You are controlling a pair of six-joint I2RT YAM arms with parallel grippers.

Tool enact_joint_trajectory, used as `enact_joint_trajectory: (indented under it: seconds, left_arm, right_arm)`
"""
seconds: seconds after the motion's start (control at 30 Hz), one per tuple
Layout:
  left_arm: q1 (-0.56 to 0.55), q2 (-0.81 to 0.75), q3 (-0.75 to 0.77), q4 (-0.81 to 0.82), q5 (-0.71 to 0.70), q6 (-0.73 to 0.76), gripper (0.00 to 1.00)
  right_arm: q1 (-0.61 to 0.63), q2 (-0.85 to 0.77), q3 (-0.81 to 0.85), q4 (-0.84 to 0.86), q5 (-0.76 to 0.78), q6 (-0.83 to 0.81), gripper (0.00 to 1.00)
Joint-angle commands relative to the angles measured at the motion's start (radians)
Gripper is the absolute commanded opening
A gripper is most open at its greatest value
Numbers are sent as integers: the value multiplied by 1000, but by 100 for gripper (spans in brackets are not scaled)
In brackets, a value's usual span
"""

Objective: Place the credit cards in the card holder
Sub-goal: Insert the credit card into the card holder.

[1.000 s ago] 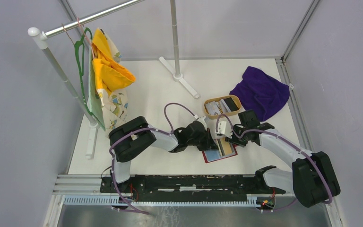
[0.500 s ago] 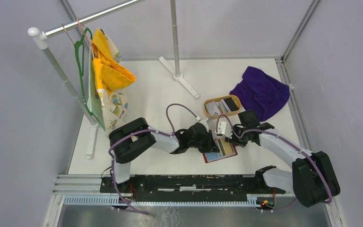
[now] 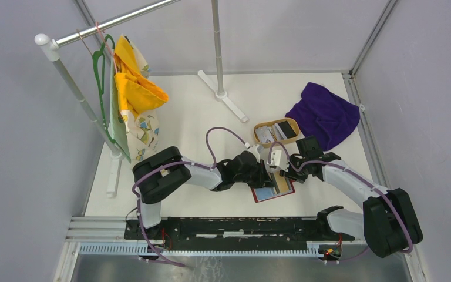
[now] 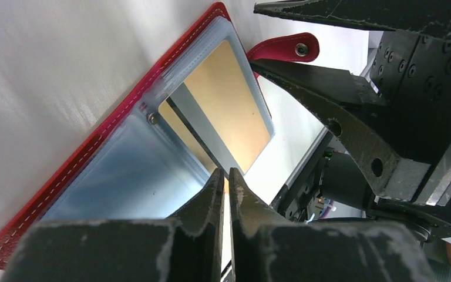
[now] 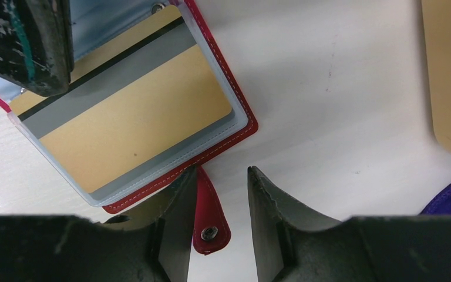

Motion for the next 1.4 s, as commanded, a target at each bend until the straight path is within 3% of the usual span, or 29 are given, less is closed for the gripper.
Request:
enact_joint_trajectory:
  seconds: [0.0,0.43,1.07,1.37]
  left_arm:
    - [-4,-80,0,40,-39,67,13]
    - [-6,-77,5,-120,-112,120,6]
    - [-5,27,114,-137,-65,133,6]
    - [-8,-24,95,-102,-63,133,6]
  right_arm:
    - [-6,-15,17,-6,-16,16,43]
    - [-7,-11,15,-7,-18,15,44]
    - [-8,-5,15,-25,-64,-6,43]
    - [-7,-4,17,-24,-62,-6,43]
